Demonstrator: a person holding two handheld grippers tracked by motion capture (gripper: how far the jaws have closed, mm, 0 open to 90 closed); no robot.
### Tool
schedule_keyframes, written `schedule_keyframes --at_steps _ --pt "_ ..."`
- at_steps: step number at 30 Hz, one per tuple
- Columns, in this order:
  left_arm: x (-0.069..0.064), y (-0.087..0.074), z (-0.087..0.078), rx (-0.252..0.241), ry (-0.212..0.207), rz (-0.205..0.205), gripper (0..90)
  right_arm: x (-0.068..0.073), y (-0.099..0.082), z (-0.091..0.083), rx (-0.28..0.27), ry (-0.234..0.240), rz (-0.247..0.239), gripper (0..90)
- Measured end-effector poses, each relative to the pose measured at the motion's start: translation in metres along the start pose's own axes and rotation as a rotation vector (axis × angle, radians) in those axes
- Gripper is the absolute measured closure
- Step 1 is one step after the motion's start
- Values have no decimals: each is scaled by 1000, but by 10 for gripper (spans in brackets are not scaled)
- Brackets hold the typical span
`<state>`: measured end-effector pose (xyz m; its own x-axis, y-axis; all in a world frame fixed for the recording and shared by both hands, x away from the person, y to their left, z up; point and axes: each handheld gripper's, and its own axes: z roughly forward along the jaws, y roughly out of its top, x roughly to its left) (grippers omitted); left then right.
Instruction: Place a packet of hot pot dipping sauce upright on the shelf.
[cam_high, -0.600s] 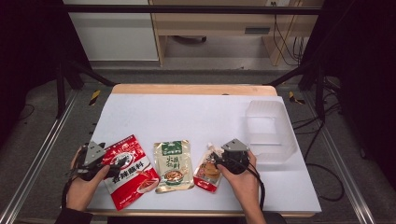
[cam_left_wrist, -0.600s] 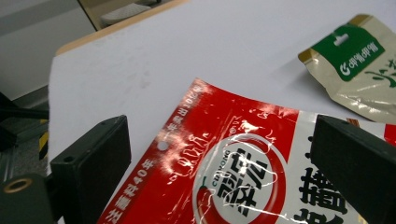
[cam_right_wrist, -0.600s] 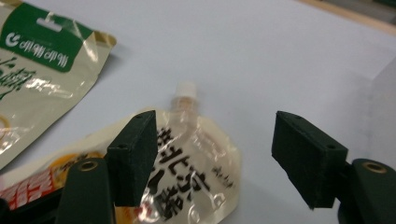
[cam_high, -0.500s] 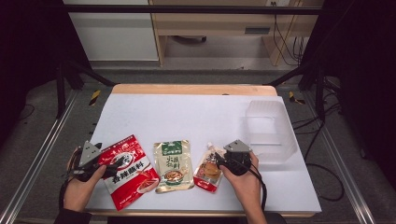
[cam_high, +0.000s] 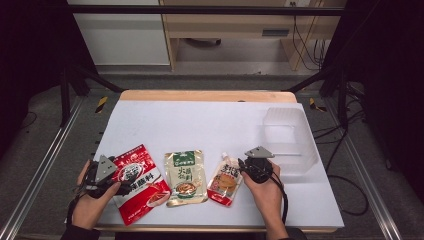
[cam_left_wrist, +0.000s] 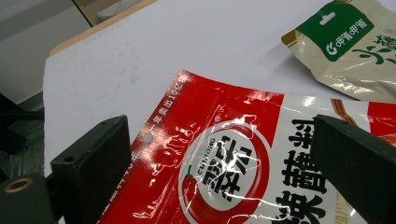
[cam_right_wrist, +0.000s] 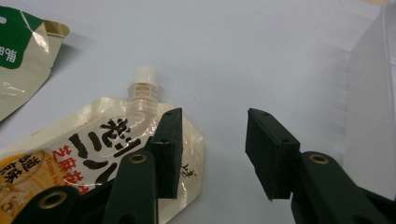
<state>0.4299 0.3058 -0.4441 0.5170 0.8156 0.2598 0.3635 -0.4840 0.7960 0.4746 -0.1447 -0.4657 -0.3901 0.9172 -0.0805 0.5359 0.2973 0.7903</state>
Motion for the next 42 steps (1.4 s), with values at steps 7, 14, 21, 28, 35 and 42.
schedule_keyframes --at_steps 7,14,21,28,35,42 --pt "0 0 0 8 1 5 53 2 -1 5 26 57 33 532" --pt "-2 0 1 17 -4 19 53 3 -4 10 82 92 53 488" --pt "-3 0 2 22 -12 25 53 3 -6 12 100 126 76 495" --pt "-4 0 3 31 -12 37 55 7 -7 11 102 137 40 611" --pt "-4 0 3 35 -13 38 55 12 -8 8 103 153 -20 785" --pt "-5 0 4 40 -19 41 55 14 -6 2 68 158 -49 871"
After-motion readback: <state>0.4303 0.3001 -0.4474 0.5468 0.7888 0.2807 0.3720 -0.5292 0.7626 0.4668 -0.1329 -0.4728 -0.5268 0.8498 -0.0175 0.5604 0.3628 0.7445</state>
